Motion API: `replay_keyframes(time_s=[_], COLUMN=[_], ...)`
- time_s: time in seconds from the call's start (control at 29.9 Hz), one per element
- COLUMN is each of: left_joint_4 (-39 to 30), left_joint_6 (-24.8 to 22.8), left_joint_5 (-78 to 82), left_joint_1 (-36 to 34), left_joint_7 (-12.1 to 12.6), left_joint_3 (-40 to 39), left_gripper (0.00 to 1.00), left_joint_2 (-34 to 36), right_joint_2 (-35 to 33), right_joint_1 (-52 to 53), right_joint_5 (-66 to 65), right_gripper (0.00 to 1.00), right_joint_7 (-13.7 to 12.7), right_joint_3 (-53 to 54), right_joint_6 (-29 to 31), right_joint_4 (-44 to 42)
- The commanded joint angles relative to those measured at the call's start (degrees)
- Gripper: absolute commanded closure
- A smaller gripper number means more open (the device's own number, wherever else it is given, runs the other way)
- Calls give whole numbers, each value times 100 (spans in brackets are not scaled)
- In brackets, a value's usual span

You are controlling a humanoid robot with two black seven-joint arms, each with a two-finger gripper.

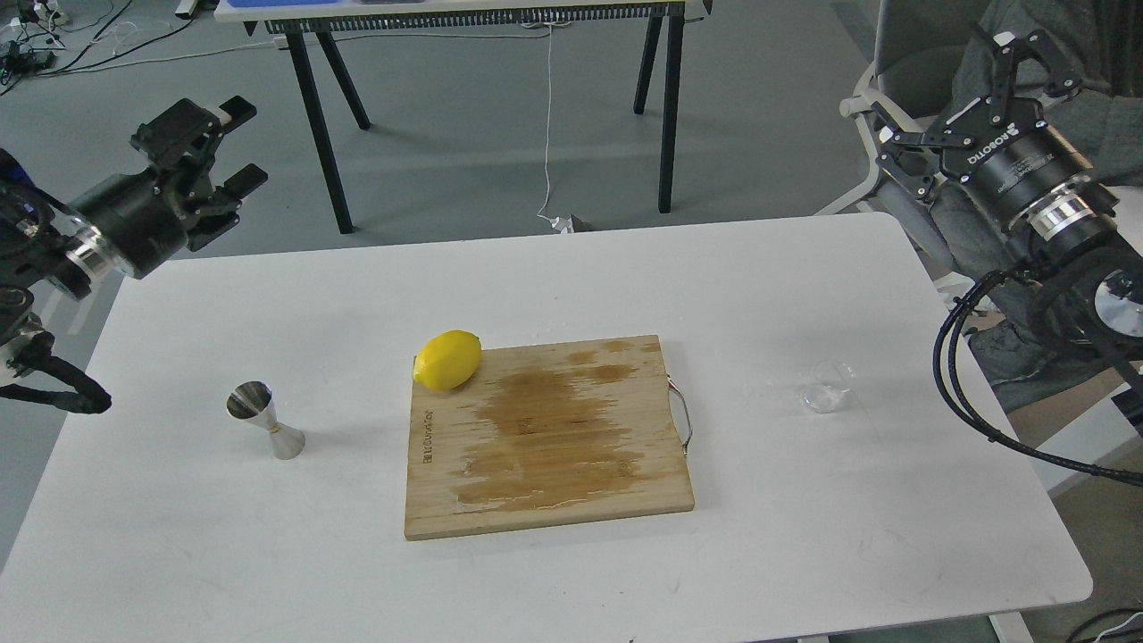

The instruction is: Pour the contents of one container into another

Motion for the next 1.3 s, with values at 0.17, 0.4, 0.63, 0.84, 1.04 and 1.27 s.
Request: replay_keyframes(time_s=[0.17,0.4,0.63,0.84,1.04,1.27], left_joint_4=[-1857,-2218,-2333,-2149,-1463,-638], left_joint_6=[2252,4776,5602,5602,5602,5602], left_joint_5=[3649,4549,4566,4751,4751,4742], left_joint_1=[727,1790,3091,4006,4103,4112], left_joint_7=[0,0,0,0,0,0], left_joint_3=[19,-104,-113,-122,-43,1], left_gripper=[1,1,1,1,1,1], left_joint_2=[636,1303,1621,1498,1032,487], right_joint_2=[-8,1,1,1,-8,-78], right_joint_1=[-7,-34,-43,-43,-34,-25], right_joint_5=[0,0,0,0,0,9], right_gripper=[1,1,1,1,1,1], right_joint_7=[9,9,9,9,0,0], right_joint_3=[52,43,52,52,52,52], right_joint_6=[0,0,0,0,0,0], right_joint_4=[8,-18,-238,-264,-282,-256])
